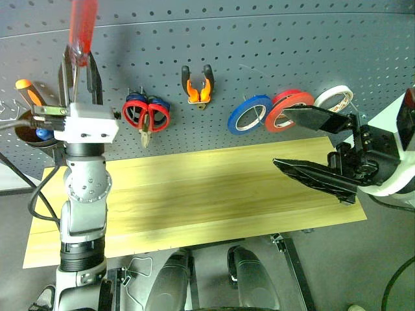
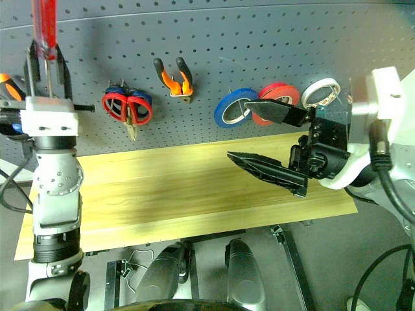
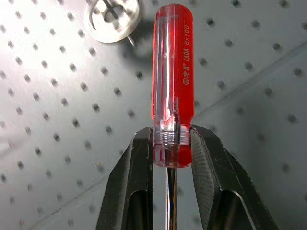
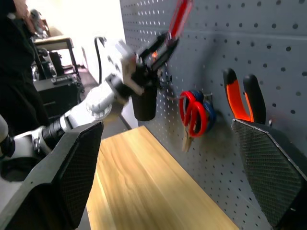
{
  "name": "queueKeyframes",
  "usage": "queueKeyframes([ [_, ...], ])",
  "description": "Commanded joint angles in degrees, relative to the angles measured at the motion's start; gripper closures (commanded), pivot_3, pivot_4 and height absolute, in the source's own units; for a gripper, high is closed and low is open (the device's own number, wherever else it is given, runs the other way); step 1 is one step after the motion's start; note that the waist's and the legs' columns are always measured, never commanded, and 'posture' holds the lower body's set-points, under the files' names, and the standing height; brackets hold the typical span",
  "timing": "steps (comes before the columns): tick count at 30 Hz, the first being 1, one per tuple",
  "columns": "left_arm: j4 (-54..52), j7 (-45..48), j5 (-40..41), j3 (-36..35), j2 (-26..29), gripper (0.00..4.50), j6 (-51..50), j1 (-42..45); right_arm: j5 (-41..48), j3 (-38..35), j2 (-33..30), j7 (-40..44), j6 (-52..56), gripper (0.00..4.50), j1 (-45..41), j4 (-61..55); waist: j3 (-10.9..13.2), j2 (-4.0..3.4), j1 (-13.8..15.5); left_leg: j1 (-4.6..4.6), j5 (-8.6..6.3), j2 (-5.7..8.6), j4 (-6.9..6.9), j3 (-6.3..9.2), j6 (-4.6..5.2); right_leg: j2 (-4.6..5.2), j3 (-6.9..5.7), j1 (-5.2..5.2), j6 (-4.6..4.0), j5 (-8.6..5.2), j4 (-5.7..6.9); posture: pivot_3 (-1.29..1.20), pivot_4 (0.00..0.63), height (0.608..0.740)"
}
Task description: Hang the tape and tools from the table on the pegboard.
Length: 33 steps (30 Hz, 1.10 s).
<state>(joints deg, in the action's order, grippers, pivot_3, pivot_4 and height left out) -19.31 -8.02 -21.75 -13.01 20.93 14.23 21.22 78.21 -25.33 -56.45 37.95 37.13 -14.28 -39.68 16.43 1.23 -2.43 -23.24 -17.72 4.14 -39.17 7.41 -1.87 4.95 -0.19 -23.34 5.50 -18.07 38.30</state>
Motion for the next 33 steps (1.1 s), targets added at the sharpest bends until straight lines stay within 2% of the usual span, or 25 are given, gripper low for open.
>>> queueKeyframes([
  [1, -4.36, 0.73, 0.30, -3.22, 2.00, 3.77, -0.95, -0.10, -0.12, -2.49, 0.19, 0.92, -0.92, 0.00, 0.84, -0.81, 0.03, -0.01, -0.09, 0.00, 0.01, 0.00, 0.00, 0.00, -0.03, 0.00, 0.00, 0.00, 0.00, 0.00, -0.02, -0.11, 0.320, 0.725],
  [11, -6.67, 1.54, -0.10, -7.44, 3.98, 3.77, -3.08, -4.01, -0.01, -2.40, 0.00, 2.02, -0.78, 0.00, 0.17, 0.02, 0.29, -0.12, -0.03, -0.04, 0.01, 0.00, 0.03, 0.00, -0.03, 0.01, 0.00, -0.02, 0.00, 0.00, -0.09, -0.11, 0.330, 0.725],
  [18, -6.79, 0.35, -0.50, -8.26, 3.14, 3.77, -3.23, -7.25, 0.68, -2.38, -1.00, 3.01, 0.05, 0.00, -0.84, 1.18, 0.86, -0.11, -0.05, -0.06, -0.02, 0.00, 0.02, 0.00, 0.03, 0.03, 0.00, -0.02, 0.01, 0.00, -0.11, -0.13, 0.342, 0.725],
  [33, -14.60, -0.36, -3.41, -12.69, -0.01, 3.77, -7.90, -15.32, 0.72, -3.17, -4.10, 5.98, 3.24, 0.00, -1.70, 4.67, 2.16, -0.11, -0.16, -0.11, -0.05, -0.01, 0.04, -0.02, 0.08, 0.05, 0.00, -0.05, 0.01, 0.00, -0.17, -0.17, 0.361, 0.725],
])
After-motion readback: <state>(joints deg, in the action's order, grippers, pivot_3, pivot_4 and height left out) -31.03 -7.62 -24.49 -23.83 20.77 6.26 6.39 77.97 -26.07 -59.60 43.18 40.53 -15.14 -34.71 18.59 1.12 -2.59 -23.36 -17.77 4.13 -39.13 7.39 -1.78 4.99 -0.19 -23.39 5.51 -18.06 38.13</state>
